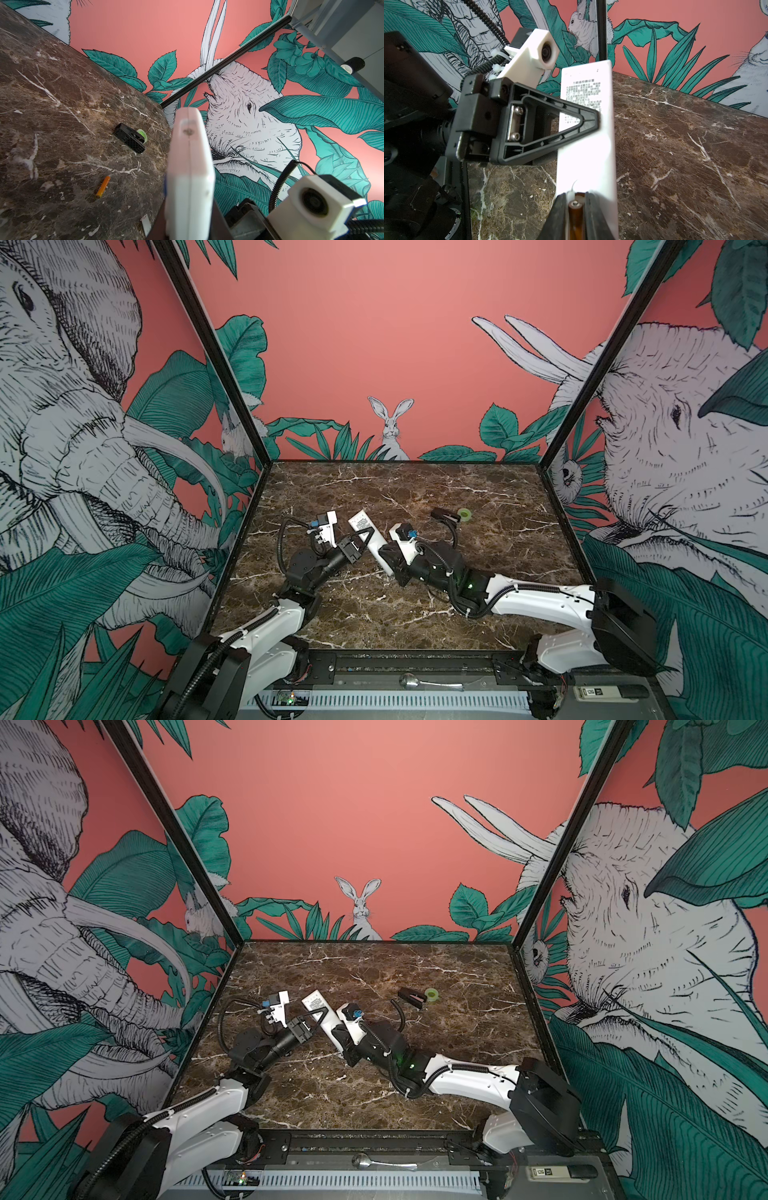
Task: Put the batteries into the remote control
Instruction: 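Press the battery into the remote's compartment with the right gripper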
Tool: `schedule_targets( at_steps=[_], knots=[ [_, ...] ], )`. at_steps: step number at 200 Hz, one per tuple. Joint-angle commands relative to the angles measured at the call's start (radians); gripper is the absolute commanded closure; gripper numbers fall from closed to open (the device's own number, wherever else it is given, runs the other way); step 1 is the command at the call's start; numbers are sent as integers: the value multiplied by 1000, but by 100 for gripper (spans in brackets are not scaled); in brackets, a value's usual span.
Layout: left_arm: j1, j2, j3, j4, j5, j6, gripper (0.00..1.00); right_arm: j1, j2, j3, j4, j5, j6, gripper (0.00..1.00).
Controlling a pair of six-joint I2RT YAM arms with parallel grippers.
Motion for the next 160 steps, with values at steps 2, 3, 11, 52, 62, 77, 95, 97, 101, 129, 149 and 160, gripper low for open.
schedule_targets(
  at_steps=[2, 3, 11, 52, 62, 77, 95, 97, 101, 129, 149, 160],
  knots=[
    [-4, -27, 18, 67, 1, -12, 100, 6, 0, -6, 19, 5, -10, 78],
    [-4, -28, 18, 67, 1, -13, 100, 7, 0, -6, 20, 6, -10, 78],
    [-5, -29, 18, 63, 2, -10, 100, 7, -2, -6, 22, 5, -10, 77],
    [-4, -29, 18, 39, 8, 2, 100, 6, -14, 16, -11, -3, -20, 70],
    [-3, -28, 18, 38, 10, 5, 100, 6, -14, 30, -33, -6, -27, 70],
    [-4, -27, 18, 39, 11, 5, 100, 6, -18, 37, -42, -11, -31, 69],
    [-4, -27, 21, 38, 14, 6, 100, 6, -27, 43, -51, -18, -38, 67],
    [-5, -26, 21, 38, 14, 6, 100, 6, -28, 43, -55, -18, -38, 67],
    [-4, -26, 22, 36, 15, 7, 100, 6, -29, 47, -61, -20, -41, 66],
    [-4, -25, 22, 18, 20, 16, 100, 6, -36, 96, -151, -30, -60, 64],
    [-4, -23, 22, 20, 25, 17, 100, 7, -48, 104, -176, -18, -70, 63],
    [-5, -24, 23, 22, 26, 16, 100, 7, -60, 108, -193, -16, -73, 62]
  ],
)
